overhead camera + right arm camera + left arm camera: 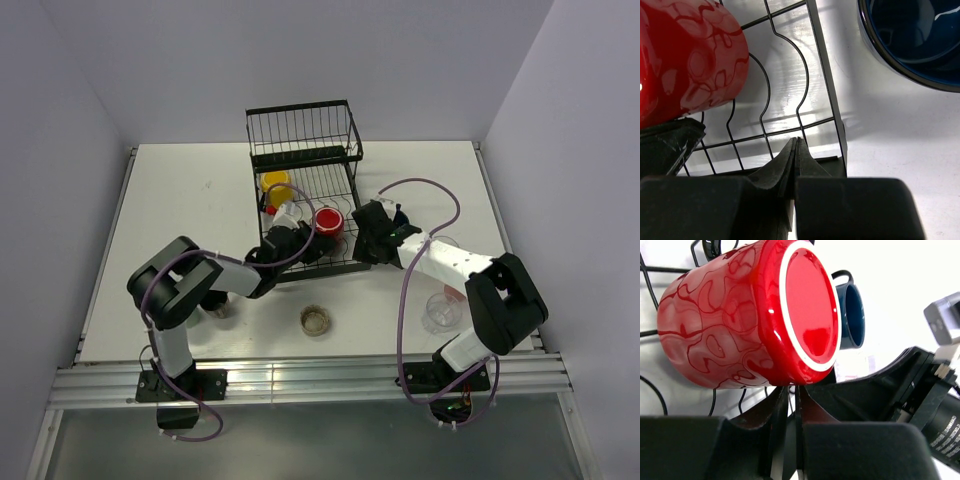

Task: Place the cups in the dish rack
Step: Place the cup upside down on the dish rack, then grab a cup with the right arm

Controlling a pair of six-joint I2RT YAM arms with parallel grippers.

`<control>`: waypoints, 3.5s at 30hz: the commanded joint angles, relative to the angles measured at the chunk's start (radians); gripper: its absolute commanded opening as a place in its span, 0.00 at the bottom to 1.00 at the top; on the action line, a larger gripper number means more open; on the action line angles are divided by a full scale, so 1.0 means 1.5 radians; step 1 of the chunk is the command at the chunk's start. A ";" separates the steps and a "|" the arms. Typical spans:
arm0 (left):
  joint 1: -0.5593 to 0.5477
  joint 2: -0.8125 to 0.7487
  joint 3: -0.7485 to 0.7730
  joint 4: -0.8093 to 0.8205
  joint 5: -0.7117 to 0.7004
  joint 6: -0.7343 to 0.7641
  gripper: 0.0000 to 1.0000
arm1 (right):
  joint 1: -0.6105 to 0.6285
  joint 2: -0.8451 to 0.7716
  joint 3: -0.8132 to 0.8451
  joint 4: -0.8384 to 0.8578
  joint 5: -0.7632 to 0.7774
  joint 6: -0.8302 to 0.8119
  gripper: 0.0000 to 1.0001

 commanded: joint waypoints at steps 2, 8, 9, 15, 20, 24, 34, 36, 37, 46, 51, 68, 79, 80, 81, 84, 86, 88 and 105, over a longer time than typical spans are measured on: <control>-0.002 0.021 -0.012 0.124 -0.037 -0.030 0.14 | 0.013 -0.017 -0.013 -0.012 0.000 -0.006 0.00; 0.003 0.044 -0.022 0.187 -0.054 -0.054 0.10 | 0.025 -0.025 -0.015 -0.020 0.003 -0.006 0.00; 0.004 0.048 -0.024 0.193 -0.061 -0.056 0.10 | 0.028 -0.026 -0.015 -0.022 0.002 -0.006 0.00; 0.006 0.068 -0.019 0.232 -0.076 -0.070 0.08 | 0.035 -0.031 -0.018 -0.027 0.001 -0.006 0.00; 0.009 0.079 -0.005 0.233 -0.103 -0.083 0.03 | 0.036 -0.035 -0.021 -0.031 0.003 -0.008 0.00; 0.010 0.084 -0.004 0.245 -0.129 -0.087 0.00 | 0.037 -0.036 -0.025 -0.032 0.003 -0.010 0.00; 0.013 0.103 0.024 0.232 -0.171 -0.106 0.00 | 0.044 -0.039 -0.028 -0.038 0.011 -0.014 0.00; 0.018 0.109 0.026 0.236 -0.176 -0.111 0.00 | 0.044 -0.040 -0.028 -0.042 0.013 -0.015 0.00; 0.020 0.112 0.030 0.236 -0.175 -0.113 0.00 | 0.044 -0.040 -0.028 -0.044 0.013 -0.015 0.00; 0.043 0.132 0.045 0.248 -0.182 -0.128 0.00 | 0.044 -0.042 -0.032 -0.050 0.019 -0.018 0.00; 0.050 0.164 0.070 0.266 -0.173 -0.139 0.00 | 0.043 -0.047 -0.038 -0.052 0.025 -0.020 0.00; 0.061 0.223 0.175 0.221 -0.142 -0.115 0.00 | 0.043 -0.040 -0.040 -0.054 0.028 -0.023 0.00; 0.068 0.209 0.153 0.256 -0.102 -0.079 0.00 | 0.043 -0.041 -0.035 -0.059 0.039 -0.023 0.00; 0.066 0.202 0.135 0.259 -0.102 -0.074 0.00 | 0.043 -0.040 -0.034 -0.058 0.041 -0.024 0.00; 0.066 0.194 0.127 0.262 -0.100 -0.062 0.00 | 0.044 -0.040 -0.034 -0.058 0.042 -0.023 0.00; 0.061 0.168 0.099 0.267 -0.093 -0.044 0.00 | 0.043 -0.038 -0.029 -0.057 0.046 -0.023 0.00; 0.056 0.150 0.080 0.274 -0.085 -0.036 0.00 | 0.042 -0.038 -0.024 -0.059 0.049 -0.023 0.00; 0.049 0.128 0.069 0.267 -0.086 -0.023 0.00 | 0.040 -0.039 -0.020 -0.060 0.051 -0.024 0.00; 0.017 -0.231 -0.077 -0.054 -0.127 0.042 0.22 | 0.035 -0.047 0.074 -0.093 0.069 -0.022 0.00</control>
